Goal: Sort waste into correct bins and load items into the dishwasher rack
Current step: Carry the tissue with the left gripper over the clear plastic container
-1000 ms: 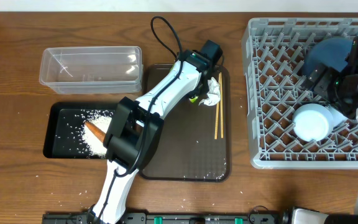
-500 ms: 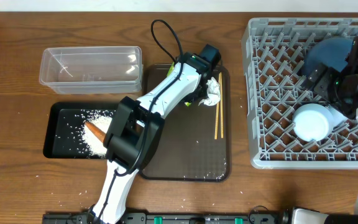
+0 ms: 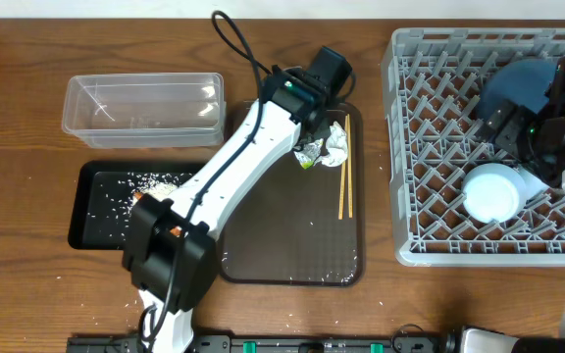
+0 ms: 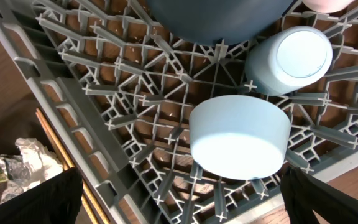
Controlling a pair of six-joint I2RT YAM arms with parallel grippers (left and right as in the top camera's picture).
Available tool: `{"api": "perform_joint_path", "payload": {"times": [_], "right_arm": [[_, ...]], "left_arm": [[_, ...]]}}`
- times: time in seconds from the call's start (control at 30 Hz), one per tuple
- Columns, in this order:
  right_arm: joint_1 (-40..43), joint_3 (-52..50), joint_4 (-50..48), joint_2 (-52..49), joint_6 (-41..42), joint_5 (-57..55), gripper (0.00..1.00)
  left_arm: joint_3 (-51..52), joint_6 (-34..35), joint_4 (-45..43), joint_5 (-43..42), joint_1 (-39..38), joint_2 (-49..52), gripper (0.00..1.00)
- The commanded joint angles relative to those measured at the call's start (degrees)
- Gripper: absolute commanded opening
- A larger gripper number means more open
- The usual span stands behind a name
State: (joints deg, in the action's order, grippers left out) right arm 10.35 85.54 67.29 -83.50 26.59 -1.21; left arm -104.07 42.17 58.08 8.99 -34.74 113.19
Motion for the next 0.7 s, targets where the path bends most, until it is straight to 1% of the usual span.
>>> {"api": "perform_joint_path", "payload": {"times": [0.0,0.2,0.37,0.47,0.67], "right_arm": [[0.2,0.0,0.0,0.1,0.8,-0.1,0.99],[0.2,0.0,0.0,0.1,0.8,0.0,0.99],[0.2,0.0,0.0,0.1,0.8,-0.1,0.99],[0.2,0.0,0.0,0.1,0.8,-0.1,0.99],[0.2,0.0,0.0,0.1,0.8,-0.1,0.99]], "left_arm": [[-0.3,0.1,0.3,1.0,1.0,-1.3,0.06],[-0.3,0.1,0.1,3.8,4.1,-6.1,0.06],[-0.3,0.1,0.0,8.6,9.2,-9.2,0.06],[-0.3,-0.1,-0.2,11.1,13.4,-9.0,0.06],[-0.3,-1.4,-2.2,11.3,21.3,-5.2,0.06]]}}
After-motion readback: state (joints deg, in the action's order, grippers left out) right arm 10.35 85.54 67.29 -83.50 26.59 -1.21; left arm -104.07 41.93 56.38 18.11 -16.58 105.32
